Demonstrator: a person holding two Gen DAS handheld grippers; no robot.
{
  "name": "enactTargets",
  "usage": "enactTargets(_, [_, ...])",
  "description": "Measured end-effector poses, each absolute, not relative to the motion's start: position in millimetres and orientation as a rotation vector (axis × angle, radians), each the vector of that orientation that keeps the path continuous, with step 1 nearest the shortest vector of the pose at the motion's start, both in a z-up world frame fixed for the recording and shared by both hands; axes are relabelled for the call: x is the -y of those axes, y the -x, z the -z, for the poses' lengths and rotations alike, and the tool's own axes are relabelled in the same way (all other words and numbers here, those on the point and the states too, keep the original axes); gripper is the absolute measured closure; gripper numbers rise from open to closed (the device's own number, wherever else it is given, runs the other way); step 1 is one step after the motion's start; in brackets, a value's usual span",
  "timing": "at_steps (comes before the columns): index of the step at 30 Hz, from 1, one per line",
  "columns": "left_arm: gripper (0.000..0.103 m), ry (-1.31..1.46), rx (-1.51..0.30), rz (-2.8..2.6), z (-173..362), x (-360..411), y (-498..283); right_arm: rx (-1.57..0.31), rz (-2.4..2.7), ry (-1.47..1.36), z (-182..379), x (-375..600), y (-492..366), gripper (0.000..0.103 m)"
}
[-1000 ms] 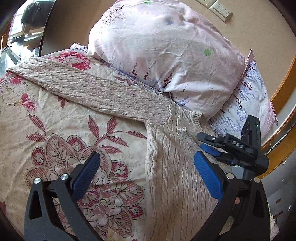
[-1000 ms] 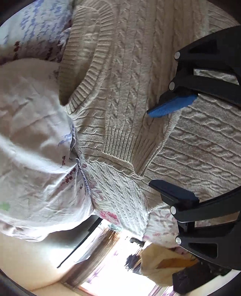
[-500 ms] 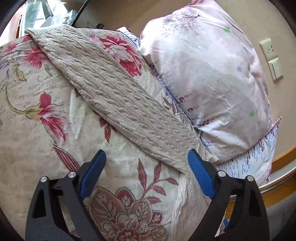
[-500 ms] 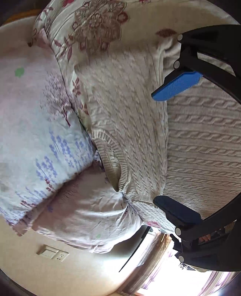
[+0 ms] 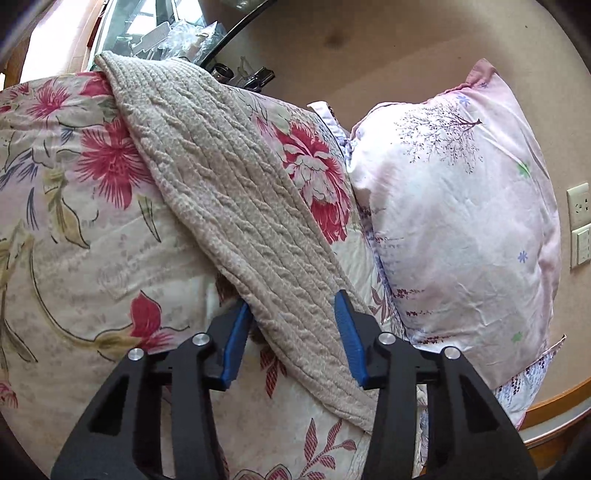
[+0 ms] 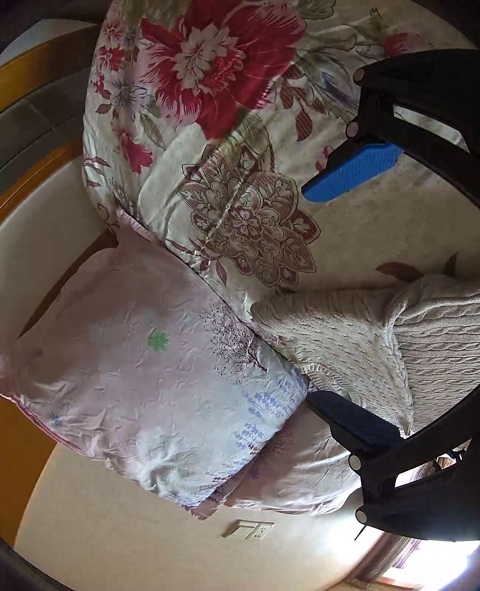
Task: Fold small clothes
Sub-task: 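Grasp the other sleeve with the left tool and fold it across the body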
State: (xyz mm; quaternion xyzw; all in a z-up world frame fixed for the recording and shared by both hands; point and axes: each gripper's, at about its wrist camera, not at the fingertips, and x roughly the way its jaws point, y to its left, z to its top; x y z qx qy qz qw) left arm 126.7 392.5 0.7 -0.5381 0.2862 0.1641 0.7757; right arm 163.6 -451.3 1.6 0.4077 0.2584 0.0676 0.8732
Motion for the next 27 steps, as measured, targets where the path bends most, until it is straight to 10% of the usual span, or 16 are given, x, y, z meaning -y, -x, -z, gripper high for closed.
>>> enactTargets(4, [0.096, 1.143, -0.654, -0.422, 1.8, -398.0, -132.3, -0.566, -0.151, -0.809, -3.8, 441.4, -167.6, 0.001])
enactTargets(18, [0.098, 0.686, -0.459, 0.201, -139.9, -179.2, -192.4, -0.562, -0.137, -0.676, -10.7, 424.3, -165.7, 0.001])
enactTargets(27, [0.098, 0.312, -0.81, 0.367, -59.0, -7.2, -227.8, -0.572, -0.135, -0.689, -7.8, 430.3, -167.6, 0.001])
